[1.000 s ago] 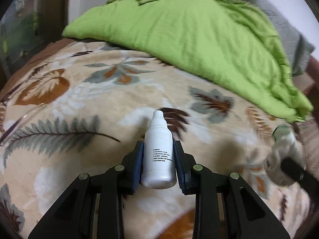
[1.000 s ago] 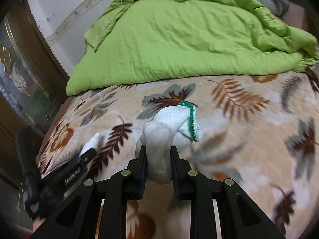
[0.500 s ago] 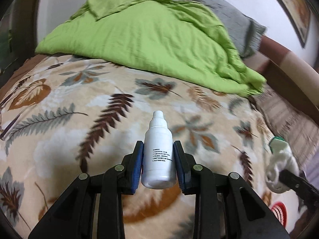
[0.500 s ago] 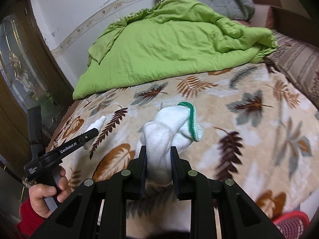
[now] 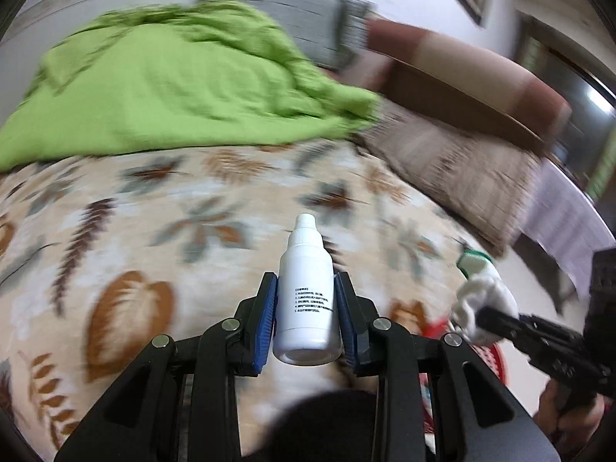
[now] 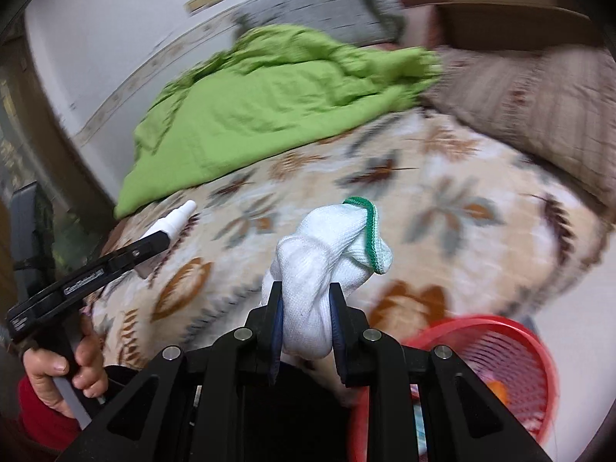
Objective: Collect trash
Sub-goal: 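Open the left tool over the basket while the right tool drops the white cloth in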
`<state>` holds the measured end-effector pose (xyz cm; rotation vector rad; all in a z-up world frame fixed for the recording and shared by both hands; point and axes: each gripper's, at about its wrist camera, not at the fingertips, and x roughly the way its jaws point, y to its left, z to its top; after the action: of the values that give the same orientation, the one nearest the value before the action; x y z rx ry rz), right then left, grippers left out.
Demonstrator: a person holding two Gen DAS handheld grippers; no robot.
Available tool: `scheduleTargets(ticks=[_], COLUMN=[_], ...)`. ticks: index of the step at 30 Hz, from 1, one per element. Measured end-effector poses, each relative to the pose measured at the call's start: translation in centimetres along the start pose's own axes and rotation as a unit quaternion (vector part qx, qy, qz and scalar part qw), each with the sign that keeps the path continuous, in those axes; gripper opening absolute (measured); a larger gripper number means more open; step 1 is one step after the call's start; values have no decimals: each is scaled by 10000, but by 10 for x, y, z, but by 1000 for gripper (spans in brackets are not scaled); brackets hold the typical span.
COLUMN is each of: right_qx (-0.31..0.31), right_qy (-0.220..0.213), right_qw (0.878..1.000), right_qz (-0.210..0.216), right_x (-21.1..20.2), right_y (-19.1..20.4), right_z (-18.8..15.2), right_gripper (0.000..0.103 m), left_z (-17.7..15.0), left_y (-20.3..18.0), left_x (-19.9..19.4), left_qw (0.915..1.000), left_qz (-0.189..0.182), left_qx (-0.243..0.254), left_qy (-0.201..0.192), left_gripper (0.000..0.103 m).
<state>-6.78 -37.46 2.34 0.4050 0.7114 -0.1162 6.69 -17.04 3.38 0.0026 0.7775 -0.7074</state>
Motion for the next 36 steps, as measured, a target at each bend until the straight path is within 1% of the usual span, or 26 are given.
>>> scheduleTargets(ticks=[1,3,6,9,10,12,13,16,22,24,25,26,27,30,31,32,33,34,35,36], right_qx=[88,216,397,540,587,645,673,810,813,808,834,864,886,902,906,902,888,836,791,732], right_qy=[4,-25,5,45,57,80,102,162,320,441,507,532,535,499,446,378,332,252,195,119], right_qw=[9999,9992,9975,9958,9953,9946,9942,9931,9922,9912,9907,9901,9894,9879,9869,9847,9830,9792,9763,9723], right_qz=[-125,-335,-590,-738,-772,-809,-834,-834,-888,-951,-953,-971,-1022,-1162,-1256,-1440,-1571,-1830,-2003,-2216], right_x=[-11,-26,-45,-57,-60,-60,-59,-54,-46,-41,-39,-39,-40,-44,-46,-48,-50,-51,-52,-53], right_y=[-13,-32,-57,-74,-79,-85,-88,-96,-103,-107,-109,-110,-111,-111,-110,-107,-104,-97,-93,-86], right_z=[-5,-12,-23,-34,-38,-42,-44,-48,-57,-60,-62,-64,-66,-66,-64,-61,-59,-53,-50,-45], right_gripper=[23,23,23,23,23,23,23,23,26,38,48,53,54,55,59,65,67,72,78,81], left_z=[-2,-5,-12,-19,-25,-32,-37,-45,-54,-57,-59,-60,-61,-59,-56,-54,-51,-49,-47,-45], left_y=[-17,-41,-84,-112,-123,-137,-144,-155,-163,-166,-166,-165,-165,-160,-157,-155,-151,-147,-144,-139], left_x=[5,12,28,39,42,46,50,58,70,77,80,82,82,78,74,72,66,61,57,52], left_qw=[9996,9978,9903,9808,9769,9732,9701,9638,9579,9574,9577,9583,9591,9624,9651,9674,9710,9737,9760,9780], left_qz=[-215,-511,-1072,-1475,-1575,-1626,-1685,-1797,-1862,-1853,-1805,-1772,-1748,-1651,-1583,-1518,-1402,-1286,-1175,-1072], left_qx=[132,322,623,856,974,1135,1213,1320,1454,1481,1481,1466,1452,1457,1456,1454,1464,1487,1508,1520], left_qy=[102,266,633,949,1064,1162,1258,1459,1630,1645,1680,1699,1689,1589,1491,1409,1270,1148,1038,940], left_gripper=[29,29,29,29,29,29,29,29,29,30,38,44,50,52,54,59,61,64,64,66])
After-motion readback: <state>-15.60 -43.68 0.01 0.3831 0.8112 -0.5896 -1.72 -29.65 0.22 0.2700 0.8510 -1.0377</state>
